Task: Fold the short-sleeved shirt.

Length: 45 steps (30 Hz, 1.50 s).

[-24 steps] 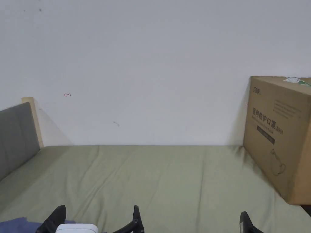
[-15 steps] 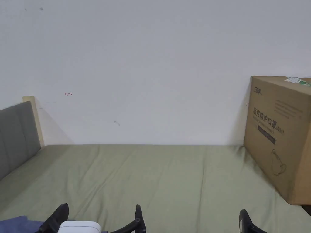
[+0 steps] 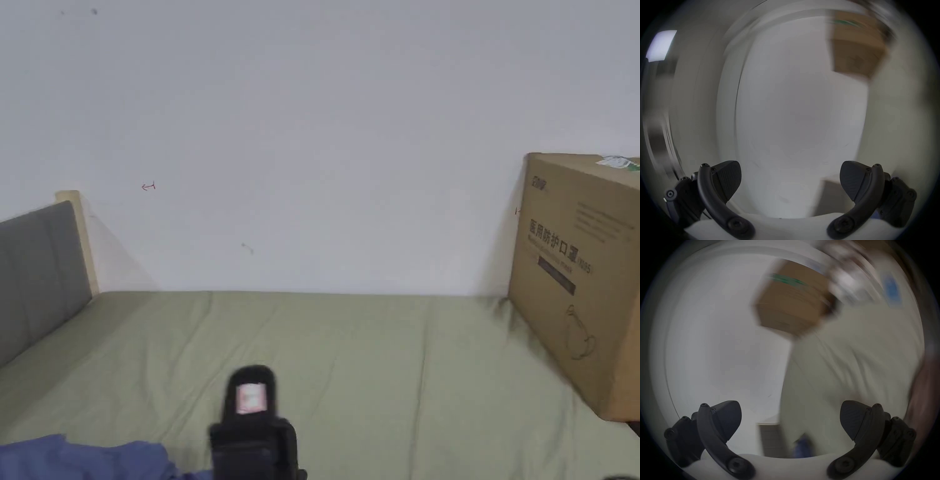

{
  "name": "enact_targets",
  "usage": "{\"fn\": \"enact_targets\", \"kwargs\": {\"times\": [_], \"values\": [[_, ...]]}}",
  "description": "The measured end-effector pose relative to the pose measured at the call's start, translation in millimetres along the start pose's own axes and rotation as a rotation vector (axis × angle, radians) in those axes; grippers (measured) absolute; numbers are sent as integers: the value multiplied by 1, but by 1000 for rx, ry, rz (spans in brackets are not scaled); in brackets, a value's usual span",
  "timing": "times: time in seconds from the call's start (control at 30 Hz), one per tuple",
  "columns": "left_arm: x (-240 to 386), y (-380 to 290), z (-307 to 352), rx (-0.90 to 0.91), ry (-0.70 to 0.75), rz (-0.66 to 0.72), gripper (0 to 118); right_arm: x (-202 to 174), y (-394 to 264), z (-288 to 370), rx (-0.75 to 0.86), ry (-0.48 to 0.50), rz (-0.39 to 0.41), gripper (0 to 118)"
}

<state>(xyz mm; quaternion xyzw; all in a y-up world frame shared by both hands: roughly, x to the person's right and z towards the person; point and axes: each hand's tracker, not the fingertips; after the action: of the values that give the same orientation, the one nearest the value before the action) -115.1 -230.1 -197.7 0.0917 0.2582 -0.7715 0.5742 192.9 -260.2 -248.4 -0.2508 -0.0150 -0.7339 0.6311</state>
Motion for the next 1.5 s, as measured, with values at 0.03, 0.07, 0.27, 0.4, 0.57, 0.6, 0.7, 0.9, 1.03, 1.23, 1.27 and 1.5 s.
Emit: {"fn": "enact_targets", "kwargs": {"times": [0.03,0.07,0.27,0.4,0.57,0.6,0.7,0.9,1.03,1.23,1.27,1.5], "values": [[-5,0,-4,-19,21,-10,118,17,6,-8,-45,-14,-131,118],[-16,-5,-8,-81,-47,200,118,26,10,-12,-69,-39,-203,118],[-91,-62,-46,-356,-347,1251,118,-38,-4,5,78,199,519,118],[-74,-110,-34,-268,-410,1771,118,-82,-75,28,365,289,1480,118],[-65,-99,-27,-420,-268,1660,118,-61,-112,18,580,176,1713,118],[-64,-94,-25,-406,-276,1669,118,-60,-114,19,562,181,1700,118],[-65,-88,-22,-382,-233,1616,118,-55,-113,20,562,201,1702,118],[-72,-78,-17,-315,-250,1590,118,-59,-113,27,595,207,1690,118],[-69,-76,-20,-332,-295,1613,118,-60,-112,28,628,175,1710,118],[-68,-75,-19,-333,-308,1631,118,-58,-112,27,594,170,1762,118],[-68,-76,-20,-335,-310,1632,118,-58,-112,27,608,161,1759,118],[-69,-78,-22,-351,-311,1654,118,-60,-111,31,615,190,1732,118]]}}
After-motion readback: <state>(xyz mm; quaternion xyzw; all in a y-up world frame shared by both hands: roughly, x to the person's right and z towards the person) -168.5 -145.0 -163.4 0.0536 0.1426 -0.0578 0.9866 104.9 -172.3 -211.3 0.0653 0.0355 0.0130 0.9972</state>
